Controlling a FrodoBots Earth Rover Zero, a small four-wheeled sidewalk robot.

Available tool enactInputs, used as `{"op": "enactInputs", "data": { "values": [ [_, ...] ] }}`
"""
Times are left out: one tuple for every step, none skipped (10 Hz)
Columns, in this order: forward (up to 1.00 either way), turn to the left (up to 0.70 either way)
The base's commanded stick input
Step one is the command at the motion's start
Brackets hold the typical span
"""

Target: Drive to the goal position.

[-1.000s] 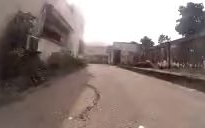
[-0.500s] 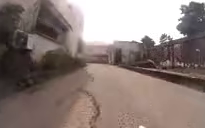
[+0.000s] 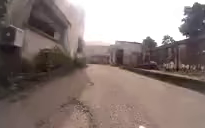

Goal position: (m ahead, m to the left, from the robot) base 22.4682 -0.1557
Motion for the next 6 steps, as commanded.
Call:
{"op": "enactInputs", "data": {
  "values": [
    [1.0,0.0],
    [1.0,0.0],
    [1.0,0.0],
    [1.0,0.0],
    [1.0,0.0],
    [1.0,0.0]
  ]
}}
